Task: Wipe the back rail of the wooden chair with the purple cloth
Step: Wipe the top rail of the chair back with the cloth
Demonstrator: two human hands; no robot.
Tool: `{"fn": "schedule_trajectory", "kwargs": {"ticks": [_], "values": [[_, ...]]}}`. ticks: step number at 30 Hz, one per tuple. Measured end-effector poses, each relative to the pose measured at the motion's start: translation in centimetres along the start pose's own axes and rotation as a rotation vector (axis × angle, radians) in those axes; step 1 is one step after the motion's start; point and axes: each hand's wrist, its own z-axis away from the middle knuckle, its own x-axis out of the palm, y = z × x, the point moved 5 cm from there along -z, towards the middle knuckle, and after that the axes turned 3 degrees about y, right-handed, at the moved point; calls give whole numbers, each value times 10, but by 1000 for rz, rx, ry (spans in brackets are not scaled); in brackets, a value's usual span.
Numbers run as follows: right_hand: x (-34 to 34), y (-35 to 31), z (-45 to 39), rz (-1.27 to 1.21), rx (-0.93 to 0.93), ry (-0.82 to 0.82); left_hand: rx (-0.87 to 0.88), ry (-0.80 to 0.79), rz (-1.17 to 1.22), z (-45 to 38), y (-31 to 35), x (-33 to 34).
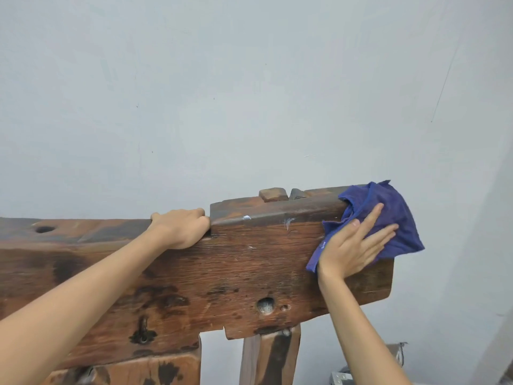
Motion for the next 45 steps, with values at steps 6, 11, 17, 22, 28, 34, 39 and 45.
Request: {"fn": "schedule_trajectory", "kwargs": {"ticks": [6,11,17,22,28,34,39,45], "values": [[9,-34,35,48,67,10,-3,18,13,2,1,-2],[14,-83,77,61,-123,-19,-17,46,19,2,0,-2],[26,-137,104,147,-577,-200,-79,65,95,3,-6,-3],[63,-178,103,488,-730,-816,-200,92,283,5,-15,-9],[90,-201,126,670,-872,-1211,-270,187,438,5,-23,-15],[41,-178,145,226,-1230,-796,-301,239,499,10,-26,-20],[3,-99,132,-12,-1381,-478,-256,241,500,15,-26,-24],[-16,7,58,146,-1197,-425,-253,218,422,4,-31,-17]]}}
